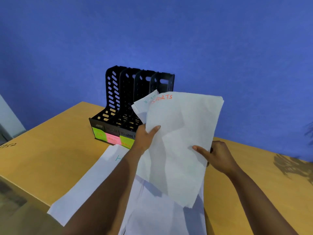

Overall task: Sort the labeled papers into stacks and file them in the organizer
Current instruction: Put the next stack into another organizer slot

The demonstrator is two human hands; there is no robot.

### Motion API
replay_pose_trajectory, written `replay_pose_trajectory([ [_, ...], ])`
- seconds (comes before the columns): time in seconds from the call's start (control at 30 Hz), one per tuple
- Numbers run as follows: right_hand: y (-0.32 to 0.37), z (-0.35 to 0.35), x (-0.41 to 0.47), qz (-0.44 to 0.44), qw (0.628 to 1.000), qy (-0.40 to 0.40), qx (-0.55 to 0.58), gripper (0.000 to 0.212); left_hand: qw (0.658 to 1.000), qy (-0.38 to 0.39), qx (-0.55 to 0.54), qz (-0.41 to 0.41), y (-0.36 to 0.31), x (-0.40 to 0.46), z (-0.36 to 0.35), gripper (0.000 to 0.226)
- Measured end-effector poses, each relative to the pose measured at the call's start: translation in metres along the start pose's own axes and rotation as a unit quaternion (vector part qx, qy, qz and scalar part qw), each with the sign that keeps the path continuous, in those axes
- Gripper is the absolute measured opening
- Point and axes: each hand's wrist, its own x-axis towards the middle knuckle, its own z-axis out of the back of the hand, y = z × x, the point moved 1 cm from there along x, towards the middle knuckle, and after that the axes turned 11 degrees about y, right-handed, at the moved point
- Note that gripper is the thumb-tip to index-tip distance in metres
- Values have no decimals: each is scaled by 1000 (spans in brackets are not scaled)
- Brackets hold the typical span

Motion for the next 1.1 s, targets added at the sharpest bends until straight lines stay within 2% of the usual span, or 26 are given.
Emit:
replay_pose_trajectory([
  [0.07, 6, -4, 9, -11, 1000, -8, -15, 46, 1000, 2, 5, -2, -3, 6, 12, 16],
  [0.13, 19, -11, 18, 7, 1000, -19, -5, 39, 999, -17, 36, -6, -4, 12, 27, 19],
  [0.2, 28, -17, 27, 21, 999, -21, 24, 23, 997, -66, 14, -22, -4, 12, 45, 9],
  [0.27, 40, -23, 39, 26, 998, -24, 50, 29, 986, -144, -82, -32, 3, 12, 71, 19],
  [0.3, 44, -26, 46, 26, 997, -29, 67, 31, 977, -193, -92, -20, 8, 11, 85, 27],
  [0.33, 49, -30, 54, 26, 995, -35, 89, 30, 969, -241, -55, 8, 15, 11, 100, 31],
  [0.4, 62, -36, 65, 23, 990, -52, 127, 26, 948, -288, 114, 76, 31, 10, 123, 35],
  [0.47, 76, -44, 81, 23, 986, -73, 147, 28, 931, -251, 241, 112, 43, 11, 138, 43],
  [0.57, 100, -58, 102, 33, 985, -90, 145, 26, 918, -142, 345, 134, 55, 21, 152, 57],
  [0.67, 123, -71, 122, 52, 986, -94, 129, 24, 889, -56, 431, 142, 58, 35, 160, 64],
  [0.83, 143, -88, 153, 79, 982, -141, 97, 25, 822, 21, 543, 171, 57, 55, 173, 77],
  [0.9, 146, -95, 164, 100, 977, -177, 62, 24, 801, 43, 562, 200, 62, 59, 174, 78],
  [1.0, 153, -106, 177, 138, 968, -208, 21, 26, 808, 37, 542, 227, 72, 57, 169, 90],
  [1.1, 156, -116, 192, 161, 961, -219, -44, 37, 814, 36, 529, 236, 79, 56, 165, 103],
])
